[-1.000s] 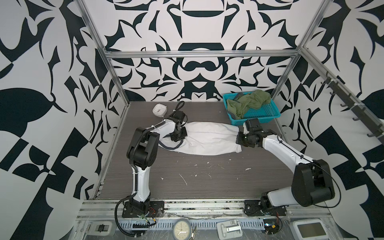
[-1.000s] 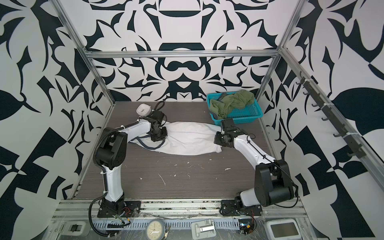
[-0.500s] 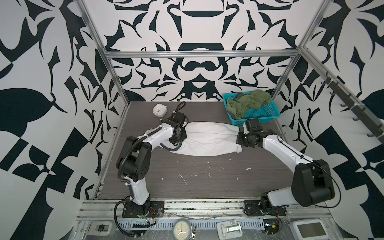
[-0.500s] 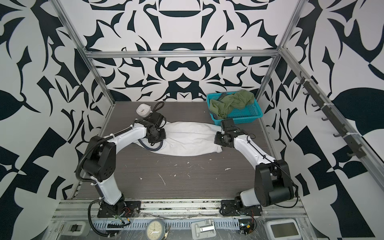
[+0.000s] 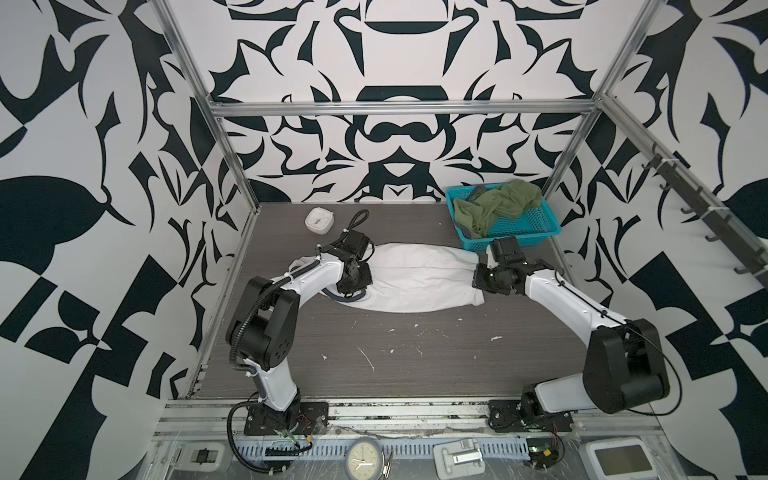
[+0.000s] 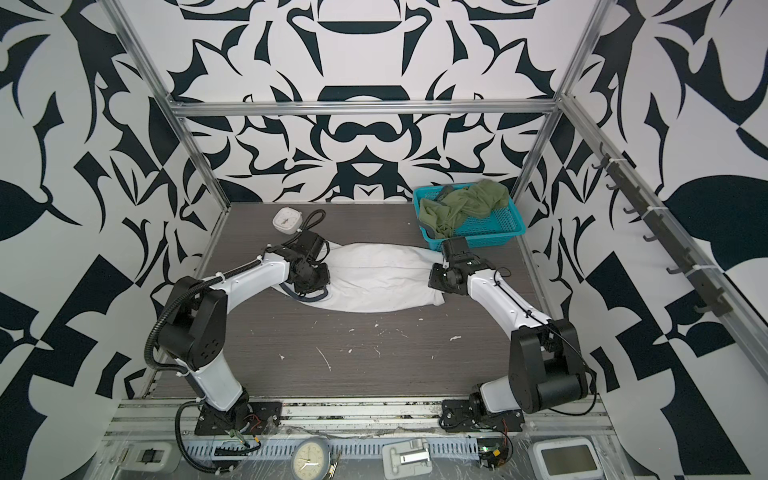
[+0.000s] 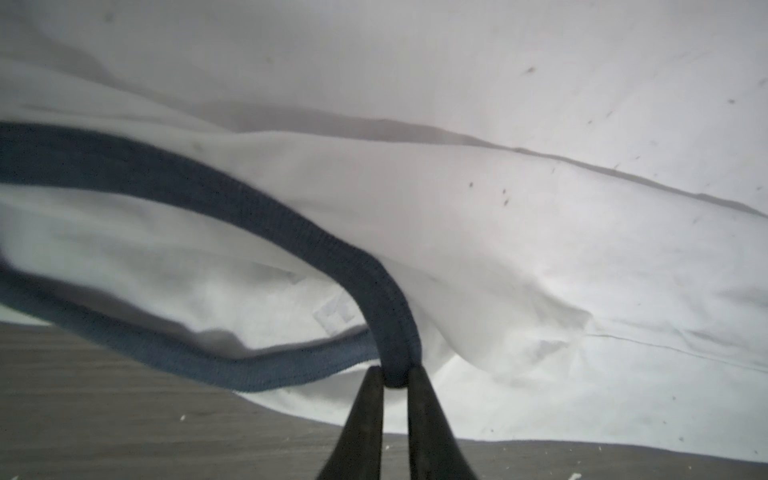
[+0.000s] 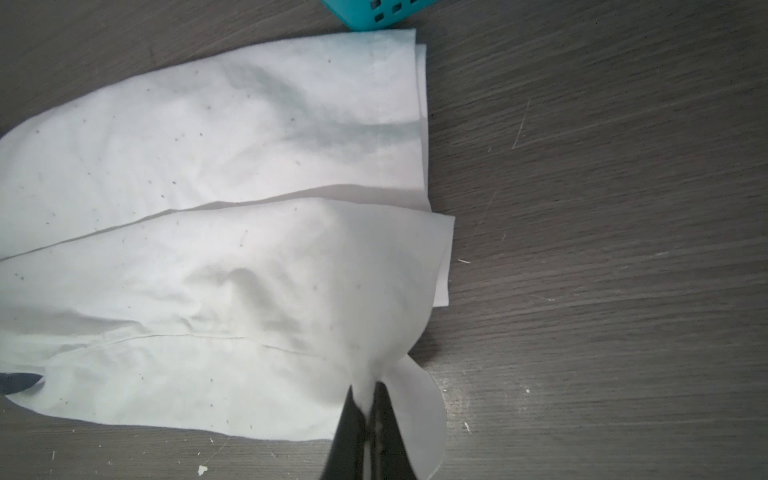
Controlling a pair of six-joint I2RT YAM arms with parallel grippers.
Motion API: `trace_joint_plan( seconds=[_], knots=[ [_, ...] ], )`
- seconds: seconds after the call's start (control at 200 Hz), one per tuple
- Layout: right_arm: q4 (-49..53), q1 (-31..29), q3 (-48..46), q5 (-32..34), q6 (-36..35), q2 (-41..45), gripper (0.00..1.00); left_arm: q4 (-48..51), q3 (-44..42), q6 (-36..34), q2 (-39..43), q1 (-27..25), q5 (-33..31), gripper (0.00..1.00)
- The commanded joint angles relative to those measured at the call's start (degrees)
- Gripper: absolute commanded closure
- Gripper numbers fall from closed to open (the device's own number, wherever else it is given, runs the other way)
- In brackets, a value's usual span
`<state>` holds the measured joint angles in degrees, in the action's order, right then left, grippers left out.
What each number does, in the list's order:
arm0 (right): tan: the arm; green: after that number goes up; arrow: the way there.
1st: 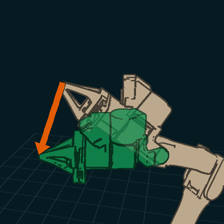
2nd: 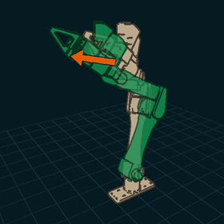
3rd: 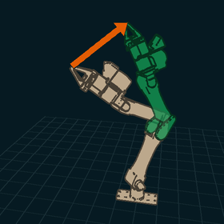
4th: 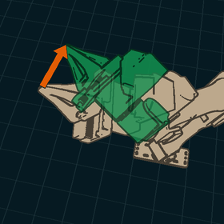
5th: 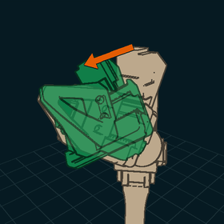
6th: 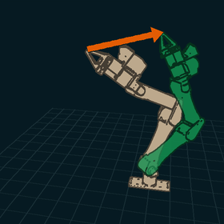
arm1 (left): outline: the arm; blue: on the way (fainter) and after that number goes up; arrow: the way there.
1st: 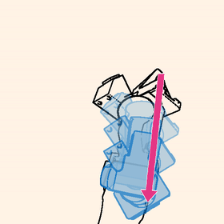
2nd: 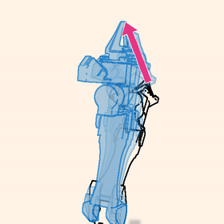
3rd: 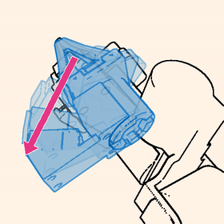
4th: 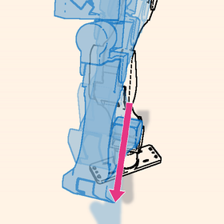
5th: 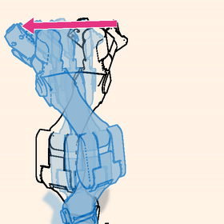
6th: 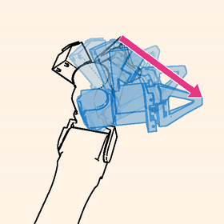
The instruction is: Fold and stack the tank tops
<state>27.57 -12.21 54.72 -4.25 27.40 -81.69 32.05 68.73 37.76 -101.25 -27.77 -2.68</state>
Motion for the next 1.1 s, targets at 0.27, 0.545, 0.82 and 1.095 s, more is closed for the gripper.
trace_joint_plan(
  seconds=[0.27,0.545,0.82,1.095],
  knots=[
    [0.27,-0.16,-0.40,0.82,-0.47,2.15,1.00,-2.04,0.32,0.89,-1.35,0.00,0.68,0.95],
    [1.23,-0.10,0.55,0.76,-0.74,2.98,1.00,-1.69,-3.55,2.50,7.68,0.00,-5.87,1.00],
    [1.53,-0.12,1.37,-0.74,-1.27,0.62,1.00,1.47,-7.84,3.24,16.14,1.29,-8.66,1.00],
    [0.77,-0.01,9.22,0.49,-1.49,-5.27,1.00,6.18,14.67,-3.30,-4.15,4.56,-5.79,1.00]
  ],
)
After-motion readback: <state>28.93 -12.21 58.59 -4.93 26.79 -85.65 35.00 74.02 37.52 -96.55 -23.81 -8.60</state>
